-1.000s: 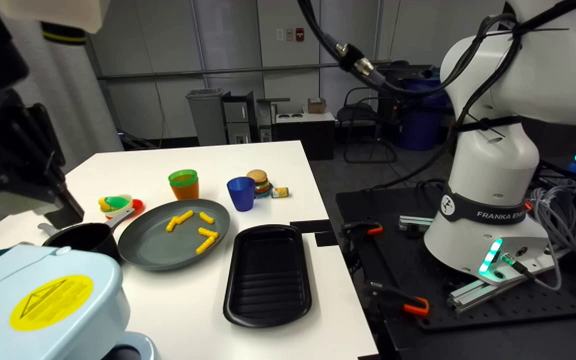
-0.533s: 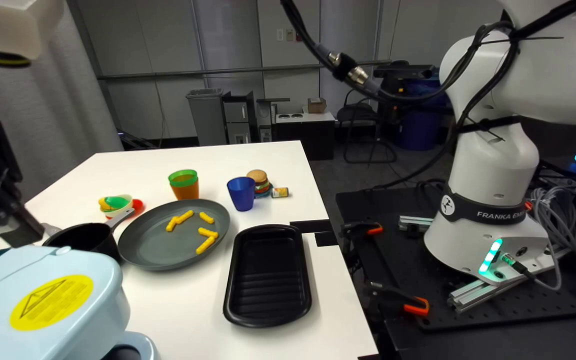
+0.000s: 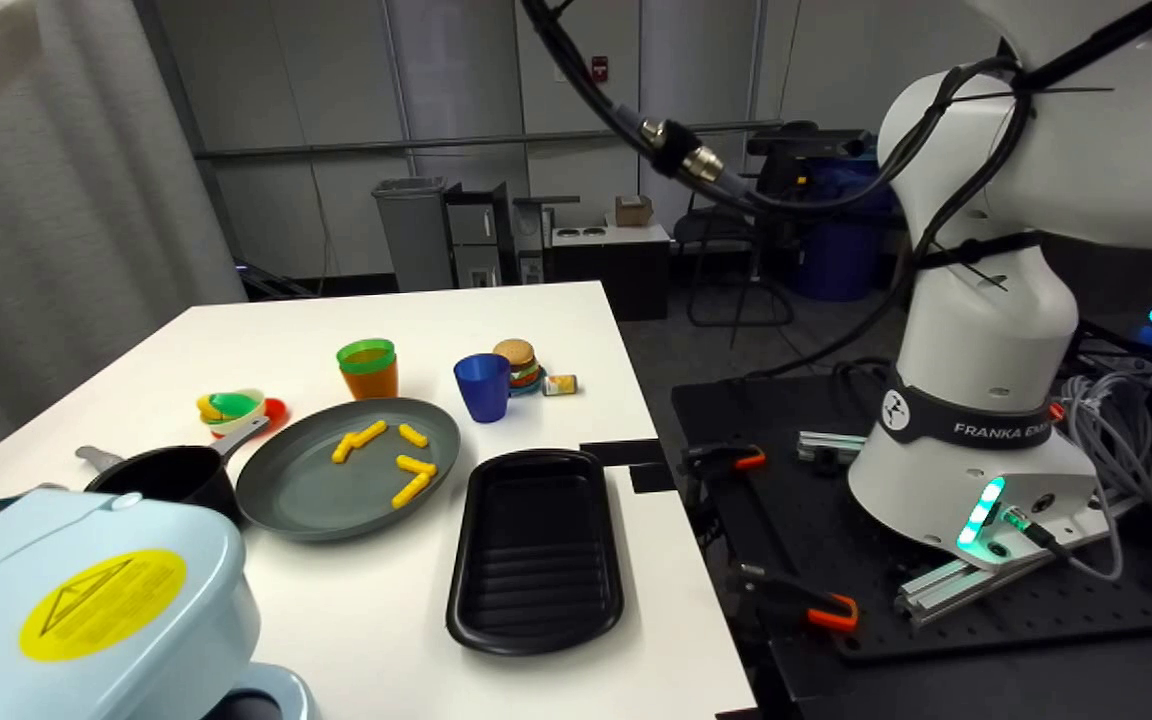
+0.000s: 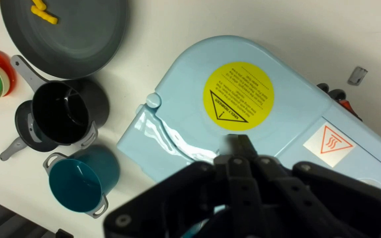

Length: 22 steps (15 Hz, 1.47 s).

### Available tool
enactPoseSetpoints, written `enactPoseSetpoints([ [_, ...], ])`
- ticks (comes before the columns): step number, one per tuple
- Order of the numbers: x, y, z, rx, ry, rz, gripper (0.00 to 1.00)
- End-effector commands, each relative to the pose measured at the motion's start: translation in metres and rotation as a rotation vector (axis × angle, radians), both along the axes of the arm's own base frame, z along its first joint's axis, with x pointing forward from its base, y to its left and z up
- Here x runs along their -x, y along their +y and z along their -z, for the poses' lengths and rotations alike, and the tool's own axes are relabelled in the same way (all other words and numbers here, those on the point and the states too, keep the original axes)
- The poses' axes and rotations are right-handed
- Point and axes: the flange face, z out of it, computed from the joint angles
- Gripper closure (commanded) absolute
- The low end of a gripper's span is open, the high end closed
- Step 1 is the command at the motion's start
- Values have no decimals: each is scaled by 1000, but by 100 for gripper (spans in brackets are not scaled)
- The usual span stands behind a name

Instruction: Open the coffee maker

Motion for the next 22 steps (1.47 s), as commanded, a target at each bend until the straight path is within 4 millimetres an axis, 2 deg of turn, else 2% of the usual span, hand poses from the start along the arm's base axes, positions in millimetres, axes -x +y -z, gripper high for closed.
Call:
enactPoseSetpoints([
  [1,-16,7,4,-9,-19,25,100],
  [12,-38,9,27,-42,-19,44,100],
  [22,-46,6,45,-38,5,56,100],
])
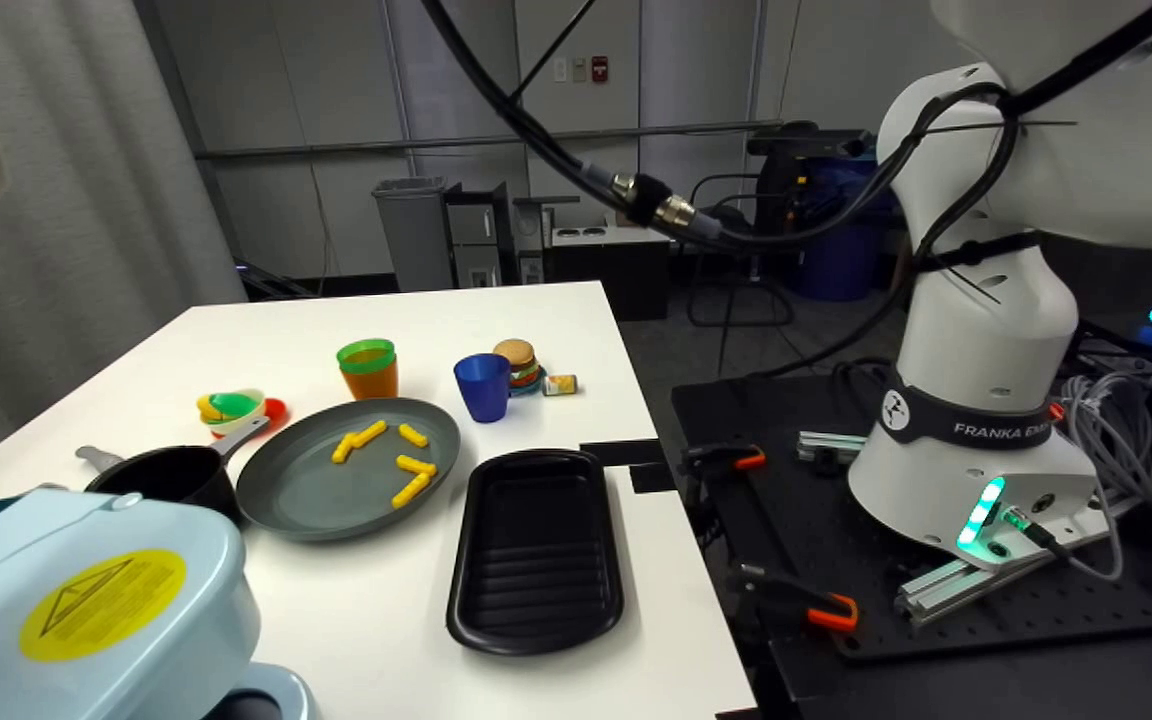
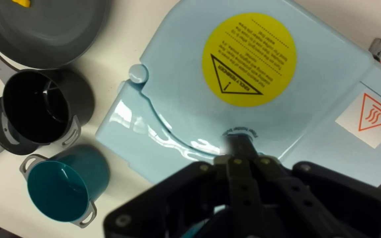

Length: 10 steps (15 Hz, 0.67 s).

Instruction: Open the coffee maker

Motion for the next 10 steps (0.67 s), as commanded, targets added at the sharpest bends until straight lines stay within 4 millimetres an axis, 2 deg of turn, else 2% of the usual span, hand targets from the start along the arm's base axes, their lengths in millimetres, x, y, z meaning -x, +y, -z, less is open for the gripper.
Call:
enactPoseSetpoints([
  [1,-8,5,2,-13,-6,19,100],
  [10,-10,5,14,-18,12,21,100],
])
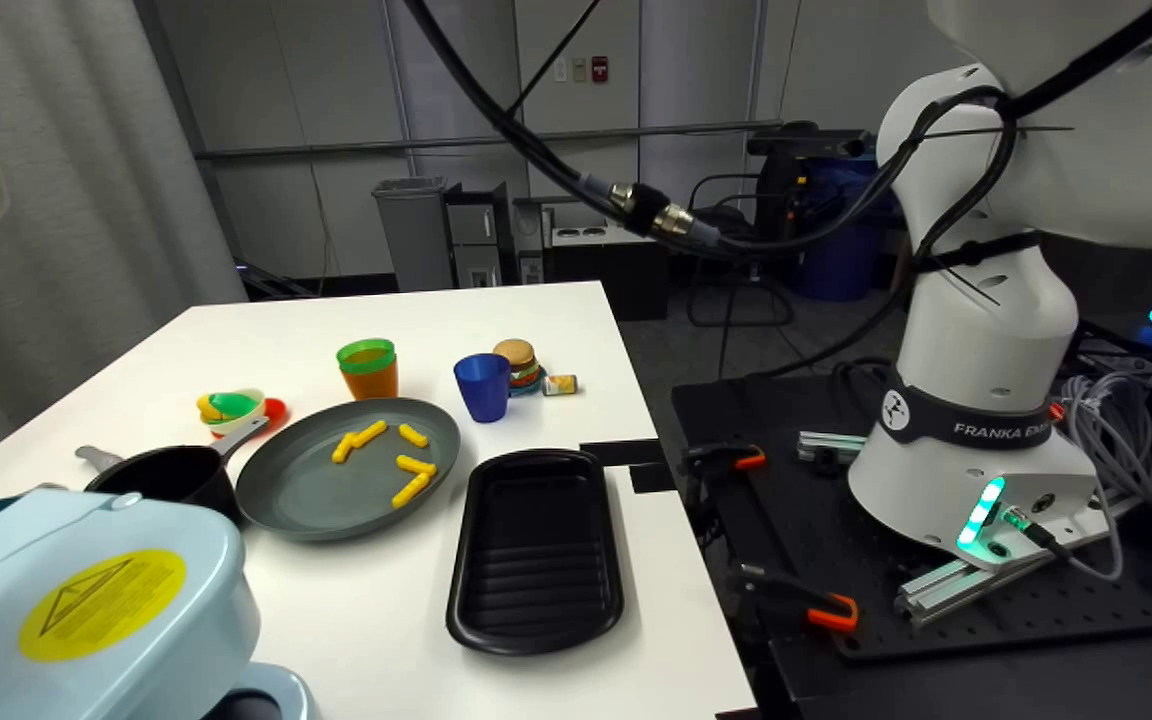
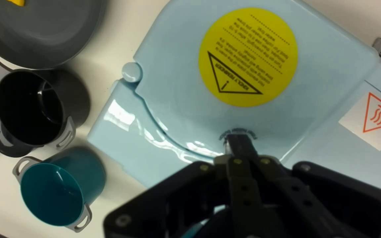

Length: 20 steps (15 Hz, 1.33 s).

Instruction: Open the coffee maker

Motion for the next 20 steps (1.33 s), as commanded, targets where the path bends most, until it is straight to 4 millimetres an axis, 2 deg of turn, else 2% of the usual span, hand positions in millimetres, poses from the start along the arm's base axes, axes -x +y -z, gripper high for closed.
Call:
enactPoseSetpoints([
  [1,-7,2,7,-18,5,23,100],
  [7,-6,-5,19,-17,19,35,100],
  [14,-8,-16,46,-2,31,42,100],
  [20,-3,-13,36,4,24,47,100],
])
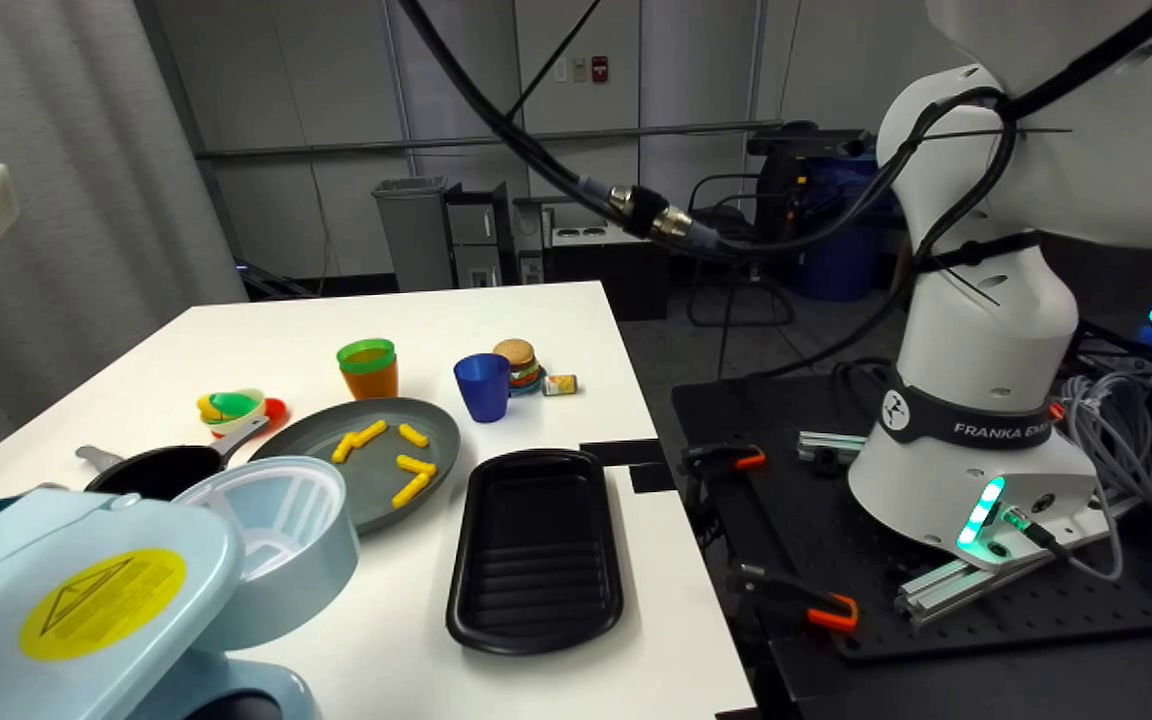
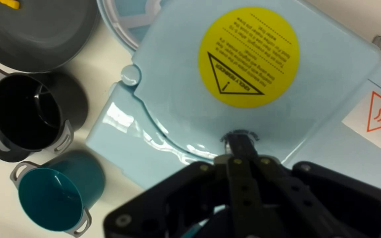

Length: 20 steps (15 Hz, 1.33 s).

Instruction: Open the coffee maker

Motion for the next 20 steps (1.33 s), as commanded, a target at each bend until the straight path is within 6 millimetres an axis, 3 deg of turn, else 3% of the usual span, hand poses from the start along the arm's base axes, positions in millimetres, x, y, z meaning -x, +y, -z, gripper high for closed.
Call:
enactPoseSetpoints([
  [1,1,-8,29,16,18,33,100],
  [9,26,11,-1,50,27,29,100],
  [15,64,27,-26,87,55,10,100],
  [20,88,18,-48,112,45,32,100],
])
